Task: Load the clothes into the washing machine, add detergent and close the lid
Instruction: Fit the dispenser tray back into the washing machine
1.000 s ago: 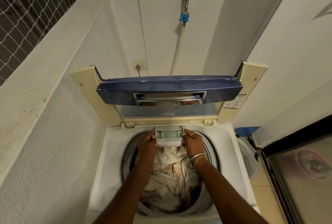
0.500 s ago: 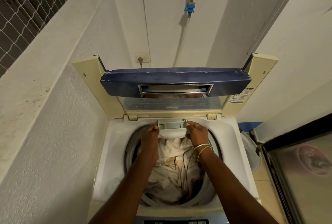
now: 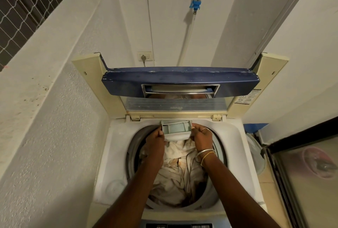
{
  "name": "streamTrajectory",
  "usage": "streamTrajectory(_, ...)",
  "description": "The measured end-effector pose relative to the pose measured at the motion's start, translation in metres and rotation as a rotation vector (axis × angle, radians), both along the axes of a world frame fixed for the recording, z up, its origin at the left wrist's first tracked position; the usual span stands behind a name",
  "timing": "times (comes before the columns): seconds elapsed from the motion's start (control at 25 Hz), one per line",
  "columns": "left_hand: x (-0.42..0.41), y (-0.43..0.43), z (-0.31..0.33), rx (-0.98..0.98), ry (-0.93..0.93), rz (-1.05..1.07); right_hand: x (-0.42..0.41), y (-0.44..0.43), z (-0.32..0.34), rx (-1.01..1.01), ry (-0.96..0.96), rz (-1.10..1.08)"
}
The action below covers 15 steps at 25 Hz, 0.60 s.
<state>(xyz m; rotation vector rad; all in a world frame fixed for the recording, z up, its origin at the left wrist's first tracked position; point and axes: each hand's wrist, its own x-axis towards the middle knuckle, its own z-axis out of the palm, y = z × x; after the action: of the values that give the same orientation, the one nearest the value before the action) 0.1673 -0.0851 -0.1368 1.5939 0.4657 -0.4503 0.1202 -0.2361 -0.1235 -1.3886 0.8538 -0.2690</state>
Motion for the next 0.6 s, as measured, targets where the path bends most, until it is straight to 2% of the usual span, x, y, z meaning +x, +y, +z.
streamTrajectory(0.6, 0.0, -0.001, 0.0, 0.06, -0.067, -0.063, 0.002, -0.002, 0.0, 0.063, 0.011, -0.026)
